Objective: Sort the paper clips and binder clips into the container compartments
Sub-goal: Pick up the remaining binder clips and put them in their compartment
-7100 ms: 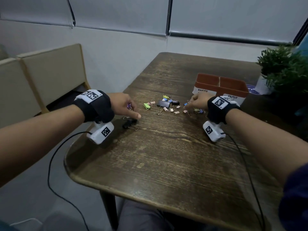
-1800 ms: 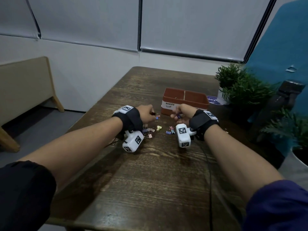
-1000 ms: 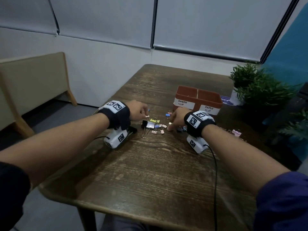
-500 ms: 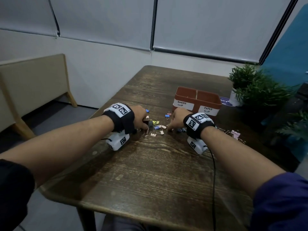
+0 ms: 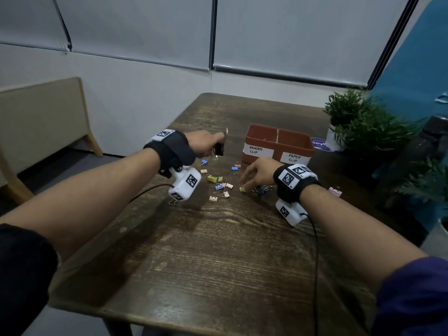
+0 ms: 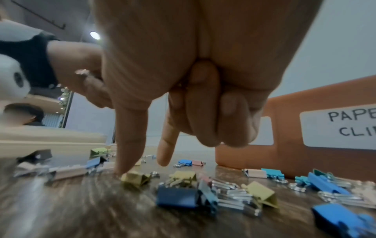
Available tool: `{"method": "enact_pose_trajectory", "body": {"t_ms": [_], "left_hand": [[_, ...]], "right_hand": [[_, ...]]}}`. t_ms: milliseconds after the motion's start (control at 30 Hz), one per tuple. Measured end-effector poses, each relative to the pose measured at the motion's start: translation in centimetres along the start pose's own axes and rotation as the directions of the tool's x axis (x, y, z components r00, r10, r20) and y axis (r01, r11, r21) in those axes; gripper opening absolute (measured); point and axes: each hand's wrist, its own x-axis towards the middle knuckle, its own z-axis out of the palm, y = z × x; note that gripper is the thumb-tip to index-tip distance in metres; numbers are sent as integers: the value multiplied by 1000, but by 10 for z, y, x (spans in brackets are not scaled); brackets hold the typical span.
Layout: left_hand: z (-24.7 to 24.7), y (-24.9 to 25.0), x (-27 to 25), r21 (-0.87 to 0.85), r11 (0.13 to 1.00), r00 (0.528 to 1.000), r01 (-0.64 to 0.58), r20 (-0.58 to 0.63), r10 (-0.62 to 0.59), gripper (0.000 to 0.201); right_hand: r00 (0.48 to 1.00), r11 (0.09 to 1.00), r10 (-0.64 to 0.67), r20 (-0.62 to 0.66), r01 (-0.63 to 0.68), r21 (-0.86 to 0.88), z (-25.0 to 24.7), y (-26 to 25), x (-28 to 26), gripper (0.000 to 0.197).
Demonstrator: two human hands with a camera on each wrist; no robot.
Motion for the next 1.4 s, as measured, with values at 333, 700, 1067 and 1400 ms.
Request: {"method": "enact_pose_trajectory", "body": {"t_ms": [333,700,1067,1400], "left_hand": [[1,53,75,105,994,968,-30,-244,55,47],[31,116,151,779,611,975,-141,2,222,36],[27,96,157,267,910,944,-316,-4,329,49],[18,20,89,513,843,984,-163,17,180,22]], "right_hand": [[984,995,-54,-170,39,-91,-1,-1,1,33],[746,901,388,-542,-184,392,-70,80,15,30],[795,931,306,-523,-137,338,-80,68,60,13],[838,946,295,-459,-187,265,-78,47,81,32]]}}
